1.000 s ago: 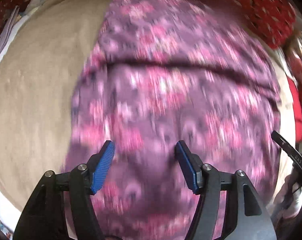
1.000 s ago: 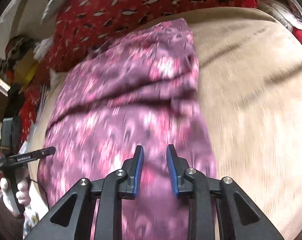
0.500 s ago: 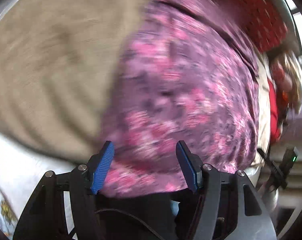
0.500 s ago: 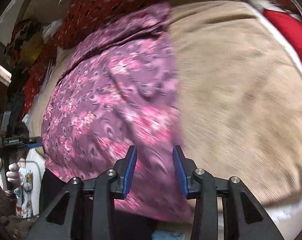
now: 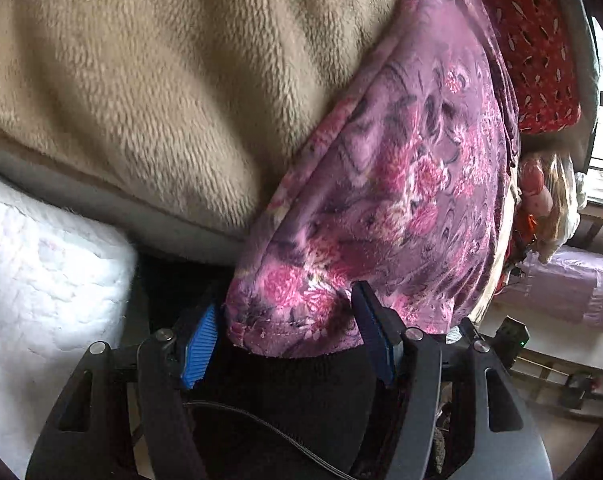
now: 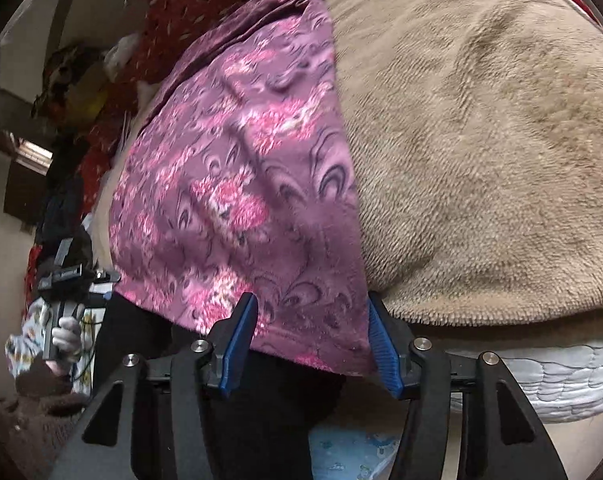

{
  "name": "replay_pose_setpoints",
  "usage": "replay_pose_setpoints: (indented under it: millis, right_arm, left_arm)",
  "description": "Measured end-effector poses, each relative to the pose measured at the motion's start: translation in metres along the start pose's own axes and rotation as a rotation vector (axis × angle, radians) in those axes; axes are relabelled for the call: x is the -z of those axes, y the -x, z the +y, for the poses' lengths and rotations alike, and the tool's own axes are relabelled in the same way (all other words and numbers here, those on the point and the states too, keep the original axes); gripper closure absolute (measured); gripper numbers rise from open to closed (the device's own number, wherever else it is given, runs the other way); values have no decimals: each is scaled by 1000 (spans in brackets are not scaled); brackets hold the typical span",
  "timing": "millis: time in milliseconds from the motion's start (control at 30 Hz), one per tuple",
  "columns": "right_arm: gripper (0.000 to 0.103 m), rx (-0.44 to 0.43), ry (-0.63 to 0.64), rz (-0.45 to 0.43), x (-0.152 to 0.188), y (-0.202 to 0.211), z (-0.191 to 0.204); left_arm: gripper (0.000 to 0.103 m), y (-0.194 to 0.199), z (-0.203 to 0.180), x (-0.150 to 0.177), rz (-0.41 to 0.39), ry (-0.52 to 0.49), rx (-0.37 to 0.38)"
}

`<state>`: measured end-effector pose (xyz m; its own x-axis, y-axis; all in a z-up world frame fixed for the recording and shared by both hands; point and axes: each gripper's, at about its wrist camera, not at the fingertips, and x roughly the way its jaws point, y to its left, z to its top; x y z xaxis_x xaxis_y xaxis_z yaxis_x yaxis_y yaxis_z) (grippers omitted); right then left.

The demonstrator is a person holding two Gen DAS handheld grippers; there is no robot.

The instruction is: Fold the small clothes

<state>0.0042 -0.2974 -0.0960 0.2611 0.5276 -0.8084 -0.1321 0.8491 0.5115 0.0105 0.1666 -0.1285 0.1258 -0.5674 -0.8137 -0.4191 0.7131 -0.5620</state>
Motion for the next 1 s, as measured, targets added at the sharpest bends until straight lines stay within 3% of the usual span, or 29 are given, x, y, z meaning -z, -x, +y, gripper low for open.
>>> replay_pose_setpoints:
  millis: [33, 67, 100, 167, 367, 633, 833, 1000]
  right_arm:
    - [53, -7, 20, 13, 1, -1, 1]
    - [67, -9, 30, 22, 1, -2, 3]
    - [88, -17, 47, 43, 2, -5, 4]
    - [93, -35, 80, 61, 6, -7, 8]
    - [94, -180, 103, -55, -1, 20, 28]
    - [94, -401, -5, -254, -40, 61, 38]
    - [94, -455, -62, -352, -81, 75, 31]
    - [94, -456, -108, -411, -134, 73, 25]
  left_arm:
    - [42, 1, -2, 2, -8, -10, 1]
    - [50, 4, -6, 4, -24, -29, -1]
    - [70, 6, -9, 6, -33, -49, -4]
    - [91, 10, -15, 6, -33, -70, 18]
    - [93, 39, -46, 10, -111, -150, 86]
    - [93, 82, -85, -16, -211, -182, 205]
    - [93, 103, -103, -52, -277, -173, 210]
    - [93, 119, -117, -102, -332, -147, 202]
